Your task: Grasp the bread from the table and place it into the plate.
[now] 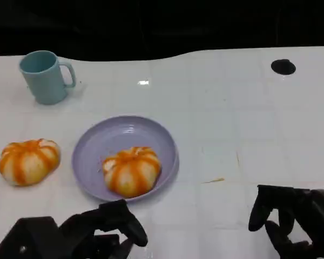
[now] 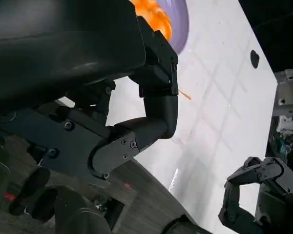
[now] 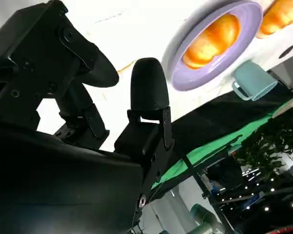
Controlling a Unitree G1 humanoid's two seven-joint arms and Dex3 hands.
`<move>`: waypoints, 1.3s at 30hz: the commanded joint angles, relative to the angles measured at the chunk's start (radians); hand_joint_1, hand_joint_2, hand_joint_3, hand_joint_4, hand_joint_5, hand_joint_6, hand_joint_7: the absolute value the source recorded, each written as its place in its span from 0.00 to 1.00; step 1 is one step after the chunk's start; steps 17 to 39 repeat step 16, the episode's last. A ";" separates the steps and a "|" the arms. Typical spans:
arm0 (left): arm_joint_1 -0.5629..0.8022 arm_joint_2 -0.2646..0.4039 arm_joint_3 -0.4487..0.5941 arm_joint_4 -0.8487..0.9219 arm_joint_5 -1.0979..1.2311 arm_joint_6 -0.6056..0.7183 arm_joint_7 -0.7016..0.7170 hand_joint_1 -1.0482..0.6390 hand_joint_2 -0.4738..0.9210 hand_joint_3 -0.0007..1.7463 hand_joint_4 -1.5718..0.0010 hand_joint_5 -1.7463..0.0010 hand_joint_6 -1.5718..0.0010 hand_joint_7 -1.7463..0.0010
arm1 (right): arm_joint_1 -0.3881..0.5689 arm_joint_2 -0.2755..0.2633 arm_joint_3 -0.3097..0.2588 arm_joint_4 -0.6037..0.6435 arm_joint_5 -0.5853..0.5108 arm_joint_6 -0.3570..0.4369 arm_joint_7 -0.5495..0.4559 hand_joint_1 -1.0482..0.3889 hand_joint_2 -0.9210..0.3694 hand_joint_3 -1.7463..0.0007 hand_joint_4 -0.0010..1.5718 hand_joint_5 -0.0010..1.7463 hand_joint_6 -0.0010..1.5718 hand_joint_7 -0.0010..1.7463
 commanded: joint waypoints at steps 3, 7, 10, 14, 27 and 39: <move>0.024 0.003 0.017 0.018 -0.010 -0.052 -0.013 0.41 0.92 0.44 0.57 0.00 0.65 0.09 | 0.013 0.001 0.007 -0.019 -0.006 0.023 -0.005 0.74 0.55 0.19 0.60 1.00 0.54 0.81; 0.038 -0.003 0.015 0.012 -0.006 -0.060 -0.006 0.41 0.92 0.44 0.57 0.00 0.65 0.09 | 0.022 -0.001 0.009 -0.028 -0.005 0.021 -0.007 0.74 0.55 0.19 0.60 1.00 0.54 0.81; 0.043 -0.006 0.013 0.018 -0.005 -0.078 -0.012 0.41 0.92 0.44 0.57 0.00 0.65 0.09 | 0.031 -0.002 0.011 -0.038 -0.007 0.022 -0.006 0.75 0.55 0.19 0.60 1.00 0.55 0.80; 0.049 -0.005 0.006 0.020 0.002 -0.083 -0.010 0.40 0.91 0.43 0.56 0.00 0.64 0.10 | 0.042 -0.004 0.012 -0.045 -0.004 0.026 -0.002 0.74 0.54 0.20 0.60 0.99 0.55 0.79; 0.049 -0.005 0.003 0.024 0.006 -0.090 -0.010 0.40 0.91 0.43 0.55 0.00 0.63 0.10 | 0.045 -0.005 0.012 -0.049 -0.001 0.030 0.003 0.74 0.54 0.21 0.61 0.99 0.55 0.78; 0.049 -0.005 0.003 0.024 0.006 -0.090 -0.010 0.40 0.91 0.43 0.55 0.00 0.63 0.10 | 0.045 -0.005 0.012 -0.049 -0.001 0.030 0.003 0.74 0.54 0.21 0.61 0.99 0.55 0.78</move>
